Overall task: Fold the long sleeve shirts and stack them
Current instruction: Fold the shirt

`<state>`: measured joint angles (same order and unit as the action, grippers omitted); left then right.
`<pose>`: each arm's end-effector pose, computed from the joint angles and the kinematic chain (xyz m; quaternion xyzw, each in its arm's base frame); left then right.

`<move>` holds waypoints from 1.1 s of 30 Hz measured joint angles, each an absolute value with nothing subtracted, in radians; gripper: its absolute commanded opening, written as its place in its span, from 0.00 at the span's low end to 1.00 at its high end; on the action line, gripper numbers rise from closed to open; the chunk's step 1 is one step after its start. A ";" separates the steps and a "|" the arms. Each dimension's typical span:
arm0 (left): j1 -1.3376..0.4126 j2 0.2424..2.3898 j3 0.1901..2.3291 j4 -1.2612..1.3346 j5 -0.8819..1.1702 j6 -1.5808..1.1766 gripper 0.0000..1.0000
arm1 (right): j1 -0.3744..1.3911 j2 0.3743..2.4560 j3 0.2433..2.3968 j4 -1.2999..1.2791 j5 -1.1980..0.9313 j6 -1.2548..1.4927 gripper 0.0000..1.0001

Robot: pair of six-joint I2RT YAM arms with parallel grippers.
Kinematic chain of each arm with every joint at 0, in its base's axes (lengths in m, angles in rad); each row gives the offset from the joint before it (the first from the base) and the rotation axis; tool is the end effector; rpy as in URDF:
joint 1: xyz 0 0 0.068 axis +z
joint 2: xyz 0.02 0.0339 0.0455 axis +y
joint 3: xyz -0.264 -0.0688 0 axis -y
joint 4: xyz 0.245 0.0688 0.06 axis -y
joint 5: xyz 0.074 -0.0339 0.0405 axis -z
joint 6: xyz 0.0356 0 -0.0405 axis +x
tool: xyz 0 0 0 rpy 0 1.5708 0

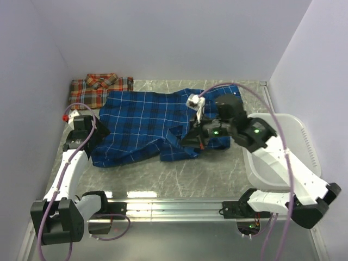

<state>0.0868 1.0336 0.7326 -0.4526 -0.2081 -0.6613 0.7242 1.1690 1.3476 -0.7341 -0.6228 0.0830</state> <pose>0.2146 0.0261 0.2505 -0.3719 0.8345 -0.0206 0.4060 0.1620 0.1710 0.4048 -0.4035 0.7425 0.4280 0.3204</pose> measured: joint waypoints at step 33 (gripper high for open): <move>0.087 1.003 0.733 -0.453 -0.207 -0.647 0.99 | 0.669 1.318 1.657 -0.654 0.151 0.090 0.00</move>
